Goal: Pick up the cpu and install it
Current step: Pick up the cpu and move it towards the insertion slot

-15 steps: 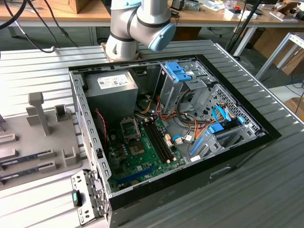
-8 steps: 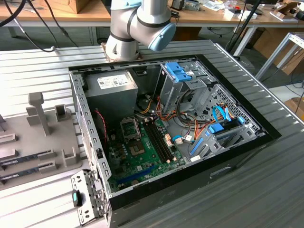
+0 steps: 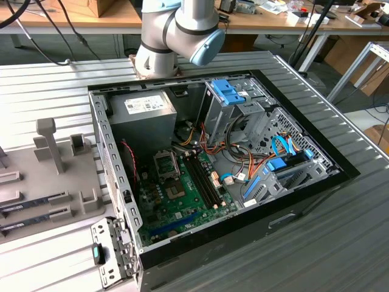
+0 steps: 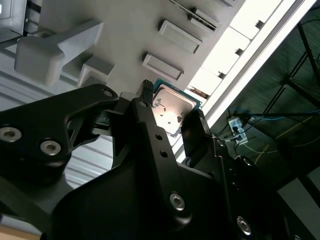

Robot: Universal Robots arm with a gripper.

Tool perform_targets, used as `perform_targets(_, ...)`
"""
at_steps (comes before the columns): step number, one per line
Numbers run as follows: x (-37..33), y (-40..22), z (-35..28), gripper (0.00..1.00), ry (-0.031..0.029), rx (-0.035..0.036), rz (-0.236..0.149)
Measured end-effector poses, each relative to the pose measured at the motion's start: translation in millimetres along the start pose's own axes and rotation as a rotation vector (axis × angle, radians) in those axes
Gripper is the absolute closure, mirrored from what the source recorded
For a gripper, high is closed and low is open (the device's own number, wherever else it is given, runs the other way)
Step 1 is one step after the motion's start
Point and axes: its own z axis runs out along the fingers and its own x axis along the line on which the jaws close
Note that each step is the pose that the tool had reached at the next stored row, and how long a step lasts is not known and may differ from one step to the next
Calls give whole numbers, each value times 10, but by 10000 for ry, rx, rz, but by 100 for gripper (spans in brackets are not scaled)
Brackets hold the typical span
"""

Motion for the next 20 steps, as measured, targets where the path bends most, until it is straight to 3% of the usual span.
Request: perform_targets(20,-3,2,-98,53,4,-94,3)
